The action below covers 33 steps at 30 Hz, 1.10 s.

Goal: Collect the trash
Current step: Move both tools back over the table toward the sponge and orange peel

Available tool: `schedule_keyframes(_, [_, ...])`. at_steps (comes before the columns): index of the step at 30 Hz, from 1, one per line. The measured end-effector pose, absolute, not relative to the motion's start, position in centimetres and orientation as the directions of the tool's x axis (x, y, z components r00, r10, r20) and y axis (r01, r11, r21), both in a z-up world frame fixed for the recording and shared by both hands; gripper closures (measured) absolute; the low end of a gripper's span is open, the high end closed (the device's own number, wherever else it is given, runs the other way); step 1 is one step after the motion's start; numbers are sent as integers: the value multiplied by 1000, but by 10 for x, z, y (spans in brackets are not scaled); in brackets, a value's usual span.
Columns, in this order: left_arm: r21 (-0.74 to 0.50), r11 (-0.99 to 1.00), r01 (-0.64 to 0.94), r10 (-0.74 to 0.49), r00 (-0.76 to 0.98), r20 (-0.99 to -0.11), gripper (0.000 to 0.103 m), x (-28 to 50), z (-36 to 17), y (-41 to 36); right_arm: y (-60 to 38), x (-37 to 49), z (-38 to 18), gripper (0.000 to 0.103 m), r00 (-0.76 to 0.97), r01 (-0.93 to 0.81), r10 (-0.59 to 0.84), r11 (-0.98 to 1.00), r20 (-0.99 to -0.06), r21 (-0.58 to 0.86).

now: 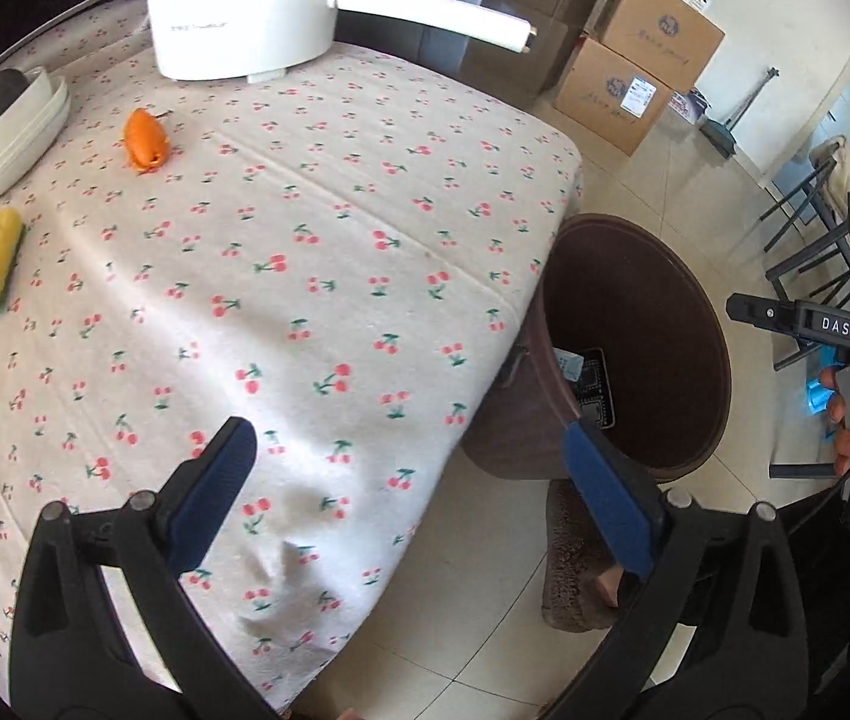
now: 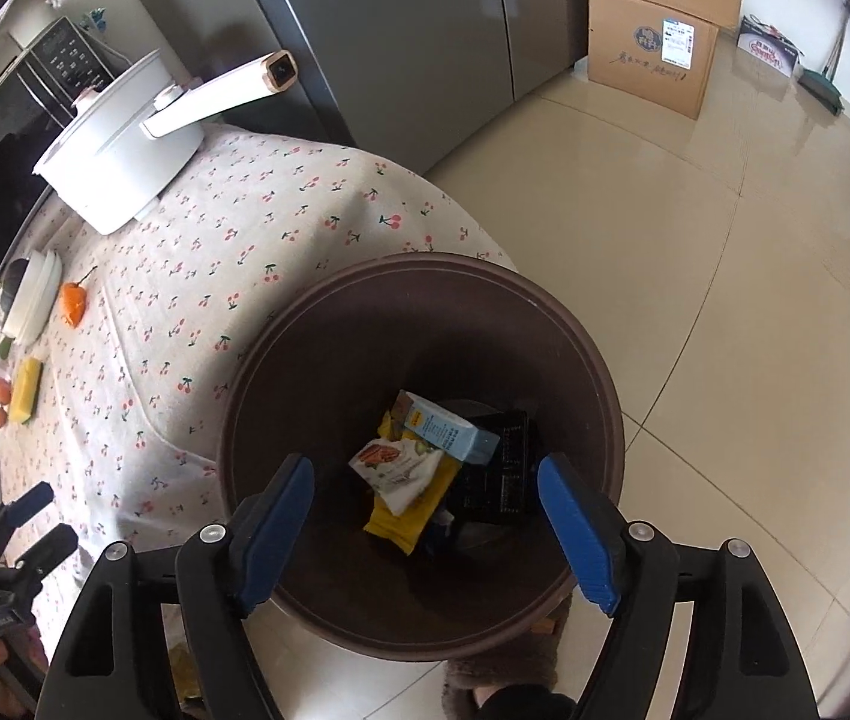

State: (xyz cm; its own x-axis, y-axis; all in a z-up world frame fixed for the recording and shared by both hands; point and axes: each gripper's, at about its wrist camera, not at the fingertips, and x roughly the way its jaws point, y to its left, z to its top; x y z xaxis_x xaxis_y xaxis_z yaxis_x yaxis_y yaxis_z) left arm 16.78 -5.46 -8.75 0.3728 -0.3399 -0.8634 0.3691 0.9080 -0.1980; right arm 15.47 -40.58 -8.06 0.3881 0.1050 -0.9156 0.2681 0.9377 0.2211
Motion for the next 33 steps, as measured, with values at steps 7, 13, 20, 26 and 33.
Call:
schedule_keyframes(7, [-167, 951, 259, -273, 452, -849, 1, 164, -74, -2, -364, 165, -71, 19, 412, 190, 134, 955, -901, 229])
schedule_keyframes(13, [-186, 972, 146, -235, 501, -833, 1, 158, -68, 49, -312, 181, -63, 18, 418, 100, 172, 967, -892, 234])
schedule_keyframes(20, [-214, 976, 36, -200, 533, -822, 1, 156, -63, 95, -234, 206, -60, 17, 373, -87, 206, 979, -905, 187])
schedule_keyframes(26, [-189, 981, -33, -141, 545, -826, 1, 163, -68, 128, -176, 232, -52, 17, 398, -201, 213, 969, -892, 142])
schedule_keyframes(33, [-162, 982, -101, -81, 549, -832, 1, 184, -91, 160, -129, 268, -64, 16, 423, -257, 233, 958, -876, 131])
